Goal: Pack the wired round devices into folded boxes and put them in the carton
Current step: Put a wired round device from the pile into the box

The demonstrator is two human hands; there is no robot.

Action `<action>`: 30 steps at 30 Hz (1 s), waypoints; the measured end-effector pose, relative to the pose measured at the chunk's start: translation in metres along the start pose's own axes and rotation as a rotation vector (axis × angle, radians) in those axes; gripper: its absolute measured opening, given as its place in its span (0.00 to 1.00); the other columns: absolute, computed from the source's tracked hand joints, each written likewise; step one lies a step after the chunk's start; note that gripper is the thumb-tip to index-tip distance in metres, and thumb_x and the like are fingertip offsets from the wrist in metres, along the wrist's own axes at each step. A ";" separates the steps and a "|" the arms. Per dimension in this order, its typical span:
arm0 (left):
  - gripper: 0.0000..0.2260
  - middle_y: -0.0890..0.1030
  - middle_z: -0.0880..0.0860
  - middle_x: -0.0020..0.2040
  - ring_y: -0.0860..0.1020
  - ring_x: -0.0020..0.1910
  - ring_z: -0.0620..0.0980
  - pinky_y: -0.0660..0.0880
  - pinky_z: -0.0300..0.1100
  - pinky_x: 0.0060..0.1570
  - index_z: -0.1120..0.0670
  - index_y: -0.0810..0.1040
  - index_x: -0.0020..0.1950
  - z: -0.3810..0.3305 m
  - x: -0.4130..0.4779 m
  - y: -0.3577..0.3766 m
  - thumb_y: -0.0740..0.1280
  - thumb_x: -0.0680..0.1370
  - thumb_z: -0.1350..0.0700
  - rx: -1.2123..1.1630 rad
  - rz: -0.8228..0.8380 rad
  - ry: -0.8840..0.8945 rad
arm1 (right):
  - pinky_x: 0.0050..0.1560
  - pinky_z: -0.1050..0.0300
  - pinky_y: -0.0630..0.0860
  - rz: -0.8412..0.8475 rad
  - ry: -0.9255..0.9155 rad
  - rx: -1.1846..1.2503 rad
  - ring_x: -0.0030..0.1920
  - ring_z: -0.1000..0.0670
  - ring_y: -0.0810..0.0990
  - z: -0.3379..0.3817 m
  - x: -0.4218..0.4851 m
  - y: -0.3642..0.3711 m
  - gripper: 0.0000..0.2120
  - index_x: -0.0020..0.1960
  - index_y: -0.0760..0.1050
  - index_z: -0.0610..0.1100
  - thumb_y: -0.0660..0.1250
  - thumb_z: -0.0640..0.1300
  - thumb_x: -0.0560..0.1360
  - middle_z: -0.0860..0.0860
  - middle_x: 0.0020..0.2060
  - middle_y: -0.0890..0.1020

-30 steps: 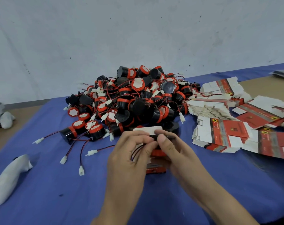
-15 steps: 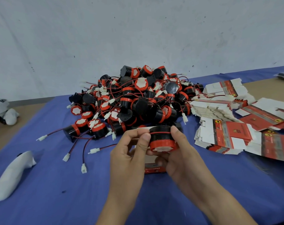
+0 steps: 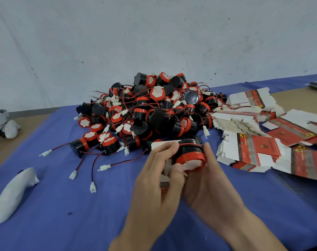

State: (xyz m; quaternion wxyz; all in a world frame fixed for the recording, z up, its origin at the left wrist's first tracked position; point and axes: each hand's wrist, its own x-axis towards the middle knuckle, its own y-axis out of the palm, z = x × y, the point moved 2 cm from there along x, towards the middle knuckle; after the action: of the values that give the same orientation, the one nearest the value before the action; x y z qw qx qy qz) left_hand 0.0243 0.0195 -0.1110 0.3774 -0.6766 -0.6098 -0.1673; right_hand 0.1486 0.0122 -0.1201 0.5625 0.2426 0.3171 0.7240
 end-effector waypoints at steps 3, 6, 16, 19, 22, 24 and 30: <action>0.15 0.75 0.35 0.66 0.78 0.60 0.39 0.78 0.33 0.51 0.33 0.71 0.67 0.002 0.001 -0.001 0.62 0.80 0.38 0.023 -0.004 -0.090 | 0.68 0.45 0.74 0.013 0.006 -0.008 0.62 0.43 0.82 0.002 -0.001 0.002 0.35 0.65 0.82 0.46 0.49 0.68 0.79 0.40 0.62 0.82; 0.14 0.82 0.40 0.57 0.82 0.54 0.42 0.82 0.42 0.47 0.30 0.74 0.62 0.003 0.001 -0.002 0.64 0.76 0.34 -0.057 -0.066 -0.190 | 0.70 0.44 0.71 0.013 0.003 -0.058 0.69 0.40 0.77 0.003 -0.001 0.005 0.35 0.71 0.76 0.45 0.47 0.67 0.80 0.40 0.66 0.80; 0.10 0.82 0.36 0.55 0.80 0.56 0.37 0.75 0.28 0.50 0.31 0.78 0.56 0.004 0.007 -0.009 0.67 0.75 0.39 -0.211 -0.333 -0.269 | 0.38 0.56 0.83 -0.231 -0.282 -0.497 0.41 0.47 0.87 0.010 -0.006 0.011 0.21 0.54 0.84 0.61 0.62 0.67 0.68 0.54 0.50 0.87; 0.11 0.80 0.34 0.57 0.79 0.56 0.36 0.74 0.27 0.50 0.28 0.75 0.57 0.006 0.006 -0.013 0.67 0.75 0.35 -0.104 -0.352 -0.242 | 0.44 0.55 0.82 -0.348 -0.537 -0.903 0.45 0.51 0.86 0.012 -0.014 0.003 0.27 0.70 0.68 0.66 0.62 0.67 0.72 0.64 0.58 0.81; 0.14 0.77 0.34 0.60 0.77 0.59 0.37 0.72 0.26 0.52 0.27 0.72 0.59 0.002 0.004 -0.014 0.64 0.74 0.29 0.027 -0.307 -0.173 | 0.42 0.62 0.78 -0.369 -0.651 -1.131 0.47 0.56 0.83 0.013 -0.017 0.000 0.23 0.68 0.67 0.70 0.64 0.66 0.73 0.67 0.60 0.78; 0.14 0.76 0.34 0.62 0.76 0.60 0.36 0.70 0.24 0.52 0.26 0.69 0.60 0.001 0.004 -0.014 0.62 0.75 0.29 0.106 -0.269 -0.121 | 0.42 0.64 0.77 -0.397 -0.683 -1.151 0.47 0.58 0.82 0.013 -0.017 0.001 0.21 0.65 0.70 0.69 0.66 0.65 0.72 0.67 0.58 0.78; 0.15 0.73 0.39 0.64 0.78 0.58 0.43 0.72 0.26 0.50 0.40 0.72 0.66 0.004 0.001 -0.011 0.63 0.80 0.40 0.248 -0.196 0.006 | 0.40 0.65 0.75 -0.436 -0.737 -1.110 0.47 0.56 0.82 0.013 -0.015 0.002 0.15 0.56 0.79 0.62 0.66 0.62 0.72 0.66 0.51 0.81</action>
State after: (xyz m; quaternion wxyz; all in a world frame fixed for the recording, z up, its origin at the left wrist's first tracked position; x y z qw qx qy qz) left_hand 0.0136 0.0225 -0.1096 0.4418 -0.5614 -0.6878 -0.1290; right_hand 0.1599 -0.0005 -0.1100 0.8066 0.0799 -0.2696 0.5200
